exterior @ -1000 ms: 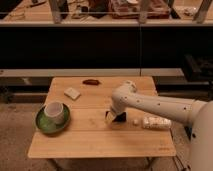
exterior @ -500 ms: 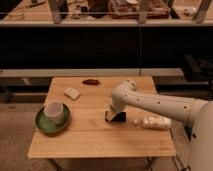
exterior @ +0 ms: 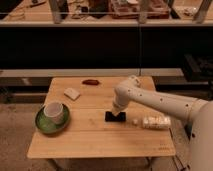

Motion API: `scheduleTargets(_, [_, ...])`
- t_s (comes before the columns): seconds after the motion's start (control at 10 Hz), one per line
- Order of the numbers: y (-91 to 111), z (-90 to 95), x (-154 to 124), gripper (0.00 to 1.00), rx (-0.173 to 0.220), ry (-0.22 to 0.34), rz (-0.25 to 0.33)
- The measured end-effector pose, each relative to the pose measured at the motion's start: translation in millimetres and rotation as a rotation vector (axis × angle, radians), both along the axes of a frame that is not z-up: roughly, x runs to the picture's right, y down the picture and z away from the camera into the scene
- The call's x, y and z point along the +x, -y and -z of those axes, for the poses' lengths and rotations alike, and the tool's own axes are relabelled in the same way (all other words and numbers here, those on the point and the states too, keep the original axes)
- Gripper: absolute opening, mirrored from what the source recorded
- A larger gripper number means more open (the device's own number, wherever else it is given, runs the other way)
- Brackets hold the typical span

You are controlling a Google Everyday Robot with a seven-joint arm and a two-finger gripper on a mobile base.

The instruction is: Place the eraser on the white sponge

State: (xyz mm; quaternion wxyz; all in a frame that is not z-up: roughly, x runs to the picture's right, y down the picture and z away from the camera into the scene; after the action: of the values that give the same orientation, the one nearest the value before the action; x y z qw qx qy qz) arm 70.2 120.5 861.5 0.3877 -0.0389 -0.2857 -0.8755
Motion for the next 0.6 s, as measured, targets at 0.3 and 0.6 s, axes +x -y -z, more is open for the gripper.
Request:
scheduleTargets(0.3, [39.6, -4.6, -9.3, 0.6, 0.004, 0.037, 0.015])
scheduleTargets(0.6, [25.5, -7.5, -17.1, 0.8, -0.018, 0.126, 0.107])
